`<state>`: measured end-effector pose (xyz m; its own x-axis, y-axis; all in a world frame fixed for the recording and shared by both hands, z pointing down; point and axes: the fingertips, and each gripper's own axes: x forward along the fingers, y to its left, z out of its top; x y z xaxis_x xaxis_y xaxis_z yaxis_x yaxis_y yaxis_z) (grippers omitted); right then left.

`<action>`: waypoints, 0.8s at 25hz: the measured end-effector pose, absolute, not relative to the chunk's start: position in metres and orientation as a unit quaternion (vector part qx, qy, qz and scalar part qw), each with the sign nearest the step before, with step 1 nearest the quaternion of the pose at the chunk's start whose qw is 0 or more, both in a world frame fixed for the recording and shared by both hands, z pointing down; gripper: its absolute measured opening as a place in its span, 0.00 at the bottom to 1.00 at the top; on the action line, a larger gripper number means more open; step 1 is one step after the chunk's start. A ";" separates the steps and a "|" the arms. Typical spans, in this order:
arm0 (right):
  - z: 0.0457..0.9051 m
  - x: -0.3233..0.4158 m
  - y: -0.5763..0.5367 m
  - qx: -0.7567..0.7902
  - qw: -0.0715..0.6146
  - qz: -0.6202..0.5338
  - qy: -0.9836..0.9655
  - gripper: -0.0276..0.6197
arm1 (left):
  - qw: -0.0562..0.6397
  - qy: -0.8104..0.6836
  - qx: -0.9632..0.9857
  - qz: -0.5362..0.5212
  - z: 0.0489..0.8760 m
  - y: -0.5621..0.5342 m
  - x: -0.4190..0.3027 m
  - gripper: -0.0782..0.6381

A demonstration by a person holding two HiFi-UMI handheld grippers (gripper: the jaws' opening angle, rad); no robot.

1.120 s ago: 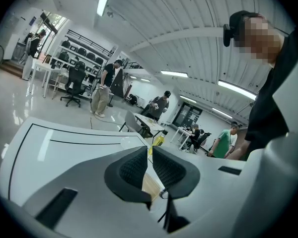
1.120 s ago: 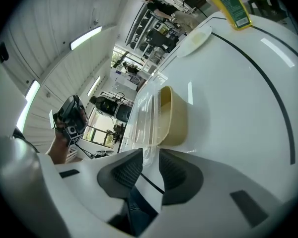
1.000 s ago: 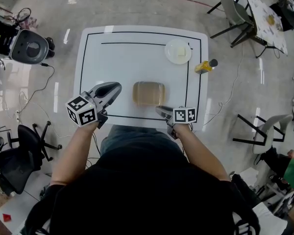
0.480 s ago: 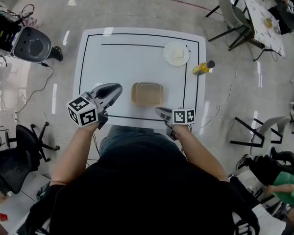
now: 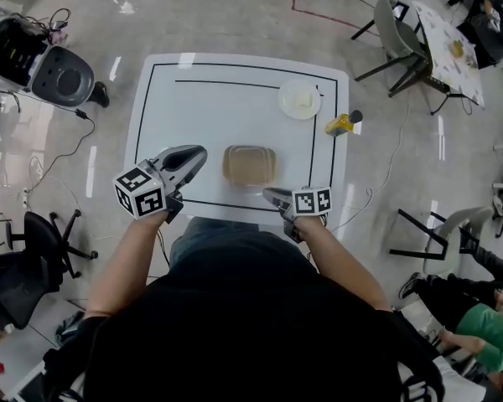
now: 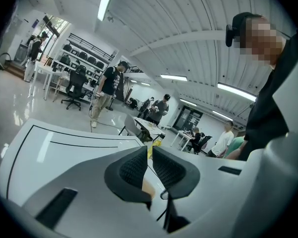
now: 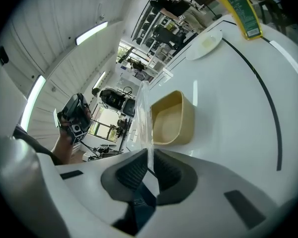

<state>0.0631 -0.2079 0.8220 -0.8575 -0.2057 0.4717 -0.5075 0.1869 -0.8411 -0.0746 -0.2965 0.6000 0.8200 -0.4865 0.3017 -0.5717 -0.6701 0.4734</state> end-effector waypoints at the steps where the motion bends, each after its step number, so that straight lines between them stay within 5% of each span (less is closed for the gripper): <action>1: 0.820 0.063 -0.208 0.233 0.128 0.591 -0.761 0.12 | 0.283 -0.292 0.911 0.073 0.598 -0.295 -0.074 0.18; 20: 0.758 0.074 -0.227 0.241 0.108 0.554 -0.789 0.11 | 0.267 -0.302 0.914 0.046 0.562 -0.284 -0.080 0.18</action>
<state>0.0744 -0.2274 0.7577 -0.8604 -0.2608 0.4379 -0.5004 0.2692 -0.8229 -0.0803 -0.2841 0.5618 0.8140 -0.5269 0.2446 -0.5757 -0.6754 0.4609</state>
